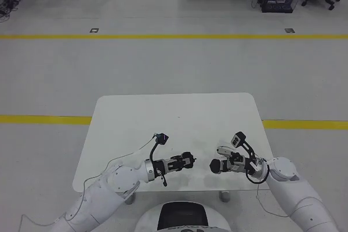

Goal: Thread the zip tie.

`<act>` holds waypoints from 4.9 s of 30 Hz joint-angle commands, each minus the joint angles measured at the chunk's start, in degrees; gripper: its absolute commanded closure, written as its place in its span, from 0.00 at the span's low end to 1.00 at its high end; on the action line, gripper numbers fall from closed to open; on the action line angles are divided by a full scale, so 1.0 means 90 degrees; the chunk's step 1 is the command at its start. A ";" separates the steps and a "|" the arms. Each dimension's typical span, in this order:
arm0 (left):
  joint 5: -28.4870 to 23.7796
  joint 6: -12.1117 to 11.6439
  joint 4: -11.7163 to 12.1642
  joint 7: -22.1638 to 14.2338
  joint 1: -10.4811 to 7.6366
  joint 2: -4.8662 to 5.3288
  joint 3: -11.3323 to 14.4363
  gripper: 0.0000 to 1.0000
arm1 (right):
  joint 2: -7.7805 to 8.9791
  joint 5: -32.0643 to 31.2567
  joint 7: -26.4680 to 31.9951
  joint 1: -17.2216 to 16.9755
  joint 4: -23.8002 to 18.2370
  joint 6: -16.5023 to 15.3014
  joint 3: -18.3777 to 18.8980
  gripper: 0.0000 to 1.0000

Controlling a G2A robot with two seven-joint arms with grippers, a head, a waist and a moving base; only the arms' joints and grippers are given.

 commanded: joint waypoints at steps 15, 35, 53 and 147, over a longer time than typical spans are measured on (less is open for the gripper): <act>0.0000 0.0000 0.0000 0.0000 0.0000 0.0000 0.0000 1.00 | 0.0395 -0.2372 -0.1172 -0.0648 -0.1263 0.0827 0.1244 0.00; 0.0000 0.0000 0.0000 0.0000 0.0000 0.0000 0.0000 1.00 | 0.0476 -0.4097 -0.1106 0.0251 -0.1607 0.1827 0.1009 0.00; 0.0000 0.0000 0.0000 0.0000 0.0000 0.0000 0.0000 1.00 | 0.0429 -0.6659 -0.1319 0.1188 -0.1603 0.2671 -0.0112 0.00; 0.0000 0.0000 0.0000 0.0000 0.0000 0.0000 0.0000 1.00 | -0.0360 -0.9481 -0.1294 0.2522 0.0487 0.1942 -0.2528 0.75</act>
